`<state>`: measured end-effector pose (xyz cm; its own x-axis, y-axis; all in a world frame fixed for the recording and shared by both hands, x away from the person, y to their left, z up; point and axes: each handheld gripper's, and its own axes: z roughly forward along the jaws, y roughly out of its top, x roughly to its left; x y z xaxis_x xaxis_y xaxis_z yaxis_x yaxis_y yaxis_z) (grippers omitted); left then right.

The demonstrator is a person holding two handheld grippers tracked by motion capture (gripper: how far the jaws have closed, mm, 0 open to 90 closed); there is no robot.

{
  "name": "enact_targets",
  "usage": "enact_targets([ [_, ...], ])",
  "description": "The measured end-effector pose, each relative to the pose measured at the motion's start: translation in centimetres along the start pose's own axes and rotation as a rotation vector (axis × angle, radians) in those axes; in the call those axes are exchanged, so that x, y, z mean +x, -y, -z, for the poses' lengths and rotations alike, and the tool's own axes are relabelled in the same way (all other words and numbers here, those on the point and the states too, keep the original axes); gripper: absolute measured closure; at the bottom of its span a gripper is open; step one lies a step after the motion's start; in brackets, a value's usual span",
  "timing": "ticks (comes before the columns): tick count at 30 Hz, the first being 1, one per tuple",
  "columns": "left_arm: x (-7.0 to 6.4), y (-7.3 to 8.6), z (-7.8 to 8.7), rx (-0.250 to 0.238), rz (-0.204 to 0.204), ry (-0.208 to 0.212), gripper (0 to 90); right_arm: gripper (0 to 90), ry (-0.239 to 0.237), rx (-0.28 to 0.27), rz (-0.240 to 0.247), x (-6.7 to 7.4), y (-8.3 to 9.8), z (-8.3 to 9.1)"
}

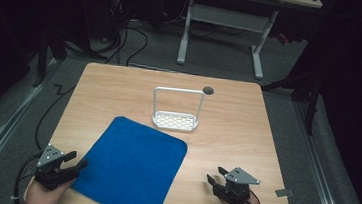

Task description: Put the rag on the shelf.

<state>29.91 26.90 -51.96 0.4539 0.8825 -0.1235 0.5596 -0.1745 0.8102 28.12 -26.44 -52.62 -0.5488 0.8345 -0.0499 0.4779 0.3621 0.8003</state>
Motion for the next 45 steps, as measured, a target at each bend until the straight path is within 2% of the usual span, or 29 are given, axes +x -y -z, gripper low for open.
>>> enact_targets([
  [4, -0.1, 0.0, 0.0, 0.005, 0.020, 0.036, 51.7, 50.6, -0.040, -0.015, 0.016, 0.9, -0.8, -0.5],
  [7, -0.3, -0.2, -0.4, 0.017, 0.033, 0.070, 58.2, 53.9, -0.108, -0.013, 0.020, 2.3, -1.7, -1.6],
  [8, -0.6, -0.3, -0.6, 0.027, 0.024, 0.078, 62.0, 58.2, -0.126, -0.010, 0.036, 3.0, -2.1, -1.9],
  [9, -0.8, -0.4, -0.7, 0.030, 0.016, 0.082, 64.7, 63.8, -0.151, -0.018, 0.074, 4.0, -2.5, -2.1],
  [11, -1.2, -0.6, -1.2, 0.060, -0.005, 0.109, 73.3, 74.2, -0.171, -0.029, 0.124, 5.5, -3.4, -2.6],
  [13, -1.5, -0.6, -1.7, 0.092, -0.021, 0.116, 80.5, 82.4, -0.218, -0.028, 0.140, 6.9, -4.5, -3.3],
  [14, -1.5, -0.6, -1.7, 0.092, -0.021, 0.116, 83.8, 86.7, -0.230, -0.018, 0.161, 7.6, -4.9, -3.8],
  [15, -1.9, -0.5, -2.2, 0.128, -0.051, 0.109, 86.5, 89.0, -0.247, -0.005, 0.180, 8.3, -5.3, -4.3],
  [18, -2.2, -0.2, -2.5, 0.166, -0.088, 0.104, 88.4, 90.0, -0.283, 0.042, 0.232, 9.9, -5.8, -5.7],
  [21, -2.3, -0.2, -2.5, 0.168, -0.101, 0.108, 88.6, 90.0, -0.294, 0.106, 0.263, 10.7, -5.4, -6.6],
  [28, -2.4, 0.0, -2.4, 0.166, -0.086, 0.143, 87.9, 90.0, -0.295, 0.101, 0.238, 10.0, -5.0, -6.5],
  [32, -3.6, 0.2, -2.5, 0.175, -0.096, 0.206, 87.1, 90.0, -0.283, 0.102, 0.205, 8.7, -4.3, -5.6],
  [34, -3.8, 0.2, -2.5, 0.179, -0.099, 0.219, 87.1, 90.0, -0.270, 0.101, 0.187, 8.1, -4.0, -5.3],
  [35, -4.4, 0.2, -2.6, 0.186, -0.102, 0.244, 87.1, 90.0, -0.270, 0.101, 0.187, 8.1, -4.0, -5.3],
  [36, -4.8, 0.2, -2.6, 0.190, -0.108, 0.258, 86.9, 90.0, -0.259, 0.103, 0.172, 7.6, -3.7, -4.9],
  [38, -6.2, 0.3, -2.8, 0.205, -0.131, 0.313, 86.4, 90.0, -0.233, 0.113, 0.158, 6.8, -3.1, -4.1],
  [39, -6.6, 0.3, -2.9, 0.209, -0.134, 0.331, 86.4, 90.0, -0.219, 0.122, 0.161, 6.4, -2.9, -3.7],
  [40, -6.6, 0.3, -2.9, 0.209, -0.134, 0.331, 86.2, 90.0, -0.209, 0.122, 0.166, 6.2, -2.8, -3.4],
  [41, -8.0, 0.4, -3.1, 0.217, -0.157, 0.380, 85.8, 90.0, -0.190, 0.132, 0.161, 5.6, -2.5, -2.9],
  [44, -9.4, 0.5, -3.4, 0.221, -0.188, 0.422, 85.0, 90.0, -0.171, 0.131, 0.144, 4.7, -2.0, -2.2],
  [45, -10.5, 0.5, -3.7, 0.227, -0.205, 0.473, 83.7, 90.0, -0.147, 0.133, 0.120, 3.8, -1.3, -1.5],
])
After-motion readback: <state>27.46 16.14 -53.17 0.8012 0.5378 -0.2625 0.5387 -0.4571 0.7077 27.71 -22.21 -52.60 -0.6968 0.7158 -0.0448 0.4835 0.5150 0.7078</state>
